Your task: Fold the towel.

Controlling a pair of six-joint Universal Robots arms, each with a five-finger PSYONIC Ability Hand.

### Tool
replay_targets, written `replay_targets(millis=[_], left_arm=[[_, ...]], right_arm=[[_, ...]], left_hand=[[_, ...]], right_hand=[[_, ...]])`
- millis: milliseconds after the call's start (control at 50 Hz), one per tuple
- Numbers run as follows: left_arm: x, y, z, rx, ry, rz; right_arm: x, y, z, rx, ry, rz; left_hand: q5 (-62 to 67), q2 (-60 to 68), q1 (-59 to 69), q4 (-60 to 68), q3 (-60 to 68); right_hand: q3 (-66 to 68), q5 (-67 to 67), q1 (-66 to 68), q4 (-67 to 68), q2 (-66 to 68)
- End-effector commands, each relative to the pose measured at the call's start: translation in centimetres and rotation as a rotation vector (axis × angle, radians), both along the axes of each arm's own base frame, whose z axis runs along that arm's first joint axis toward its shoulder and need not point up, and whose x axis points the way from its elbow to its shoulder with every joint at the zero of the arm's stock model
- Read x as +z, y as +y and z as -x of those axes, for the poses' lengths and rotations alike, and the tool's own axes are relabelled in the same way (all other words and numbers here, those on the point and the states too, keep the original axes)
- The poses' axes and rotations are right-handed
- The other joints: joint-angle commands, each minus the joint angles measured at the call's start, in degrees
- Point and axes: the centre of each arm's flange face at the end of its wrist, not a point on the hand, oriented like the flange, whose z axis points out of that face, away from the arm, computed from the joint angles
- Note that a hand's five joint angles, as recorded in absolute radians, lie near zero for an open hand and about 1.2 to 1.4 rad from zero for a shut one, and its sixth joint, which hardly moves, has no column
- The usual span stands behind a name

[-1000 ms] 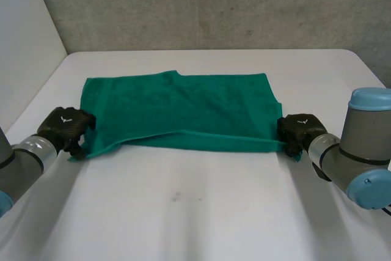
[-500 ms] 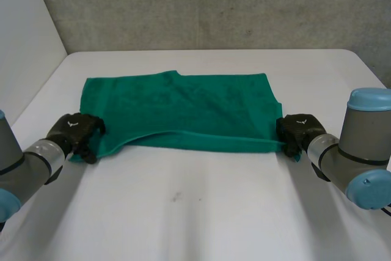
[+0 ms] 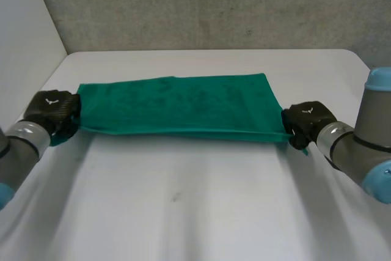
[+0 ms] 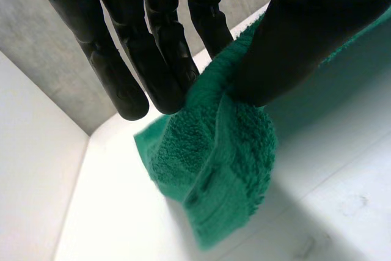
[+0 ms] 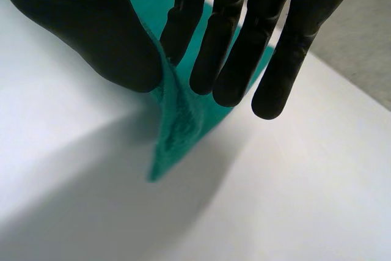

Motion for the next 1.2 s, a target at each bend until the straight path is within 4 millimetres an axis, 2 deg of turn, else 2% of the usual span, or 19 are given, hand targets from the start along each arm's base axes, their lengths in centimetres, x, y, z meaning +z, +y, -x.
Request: replay_targets(millis=[20,60,100,180,300,320,380,440,520,560,620,640,760,900,980,1100,1120,1160,1200], left_arm=[[2.2,4.3,-0.7,-0.007,-0.105,-0.037],[1.8,6.0,-1.3,-0.021,-0.207,-0.101],[1.3,7.0,-1.9,-0.021,-0.258,-0.154],[0.1,8.3,-1.9,-0.053,-0.290,-0.223],[-0.7,7.7,-2.2,-0.047,-0.288,-0.244],[-1.8,6.9,-2.0,-0.058,-0.294,-0.262],[-2.3,5.7,-1.7,-0.067,-0.299,-0.245],[-2.4,4.4,-1.3,-0.072,-0.298,-0.213],[-3.0,0.4,-0.8,-0.061,-0.306,-0.099],[-2.9,-0.2,-0.7,-0.058,-0.307,-0.076],[-2.5,-2.8,0.5,-0.058,-0.309,0.031],[-2.5,-3.3,0.6,-0.059,-0.309,0.048],[-3.6,-6.9,1.4,-0.061,-0.312,0.112],[-5.0,-9.7,2.1,-0.077,-0.313,0.149],[-5.5,-11.6,2.4,-0.079,-0.308,0.186],[-6.7,-12.8,2.9,-0.125,-0.297,0.207],[-6.9,-12.9,3.0,-0.137,-0.296,0.212],[-6.9,-13.0,3.4,-0.162,-0.290,0.235],[-6.9,-12.9,3.6,-0.179,-0.286,0.248]], right_arm=[[1.3,5.1,2.1,0.153,0.385,-0.215],[1.4,5.5,2.5,0.150,0.413,-0.230],[1.9,6.4,3.2,0.138,0.491,-0.230],[2.4,6.9,3.6,0.141,0.532,-0.208],[3.1,6.0,2.1,0.172,0.484,-0.112],[3.3,5.6,1.4,0.186,0.465,-0.064],[2.8,4.9,0.4,0.197,0.451,-0.034],[1.4,3.0,-2.2,0.202,0.400,0.008],[0.6,0.3,-3.8,0.172,0.338,0.039],[0.4,-0.2,-4.0,0.168,0.332,0.046],[-0.4,-2.6,-5.2,0.151,0.311,0.113],[-0.4,-2.6,-5.2,0.151,0.311,0.114],[-1.1,-6.5,-6.6,0.096,0.280,0.253],[-2.2,-9.1,-7.6,0.073,0.247,0.345],[-2.3,-10.0,-8.0,0.062,0.229,0.408],[-2.9,-10.6,-8.4,0.068,0.217,0.429],[-3.0,-10.6,-8.4,0.071,0.218,0.429],[-3.4,-10.8,-8.5,0.069,0.218,0.431],[-3.6,-10.9,-8.4,0.061,0.222,0.431]], left_hand=[[14.98,11.78,16.44,11.86,12.20],[14.98,11.78,16.44,11.86,12.20],[14.98,11.78,16.44,11.86,12.20],[14.98,11.78,16.44,11.86,12.20],[14.98,11.78,16.44,11.86,12.20],[14.98,11.78,16.44,11.86,12.20],[14.98,11.78,16.44,11.86,12.20],[14.98,11.78,16.44,11.86,12.20],[14.98,11.78,16.44,11.86,12.20],[14.98,11.78,16.44,11.86,12.20],[14.83,11.64,16.29,11.71,12.05],[14.97,11.78,16.44,11.85,12.20],[14.83,11.64,16.29,11.71,12.05],[14.16,10.97,15.62,11.04,11.38],[14.32,11.13,15.79,11.20,11.55],[13.66,10.46,15.12,10.54,10.88],[12.49,9.29,13.95,9.37,9.71],[-6.27,-9.46,-4.80,-9.39,-9.04],[-33.98,-37.17,-32.52,-37.10,-36.75]], right_hand=[[12.24,13.45,23.82,11.72,12.57],[12.24,13.45,23.82,11.72,12.57],[12.24,13.45,23.82,11.72,12.57],[12.24,13.45,23.82,11.72,12.57],[12.24,13.45,23.82,11.72,12.57],[12.24,13.45,23.82,11.72,12.57],[12.24,13.45,23.82,11.72,12.57],[12.24,13.45,23.82,11.72,12.57],[12.24,13.45,23.82,11.72,12.57],[12.24,13.45,23.82,11.72,12.57],[12.24,13.45,23.82,11.72,12.57],[12.24,13.45,23.82,11.72,12.57],[12.24,13.45,23.82,11.72,12.57],[12.24,13.45,23.82,11.72,12.57],[12.24,13.45,23.82,11.72,12.57],[12.24,13.45,23.82,11.72,12.57],[12.24,13.45,23.82,11.72,12.57],[12.24,13.45,23.82,11.72,12.57],[-15.98,-14.77,-4.40,-16.50,-15.65]])
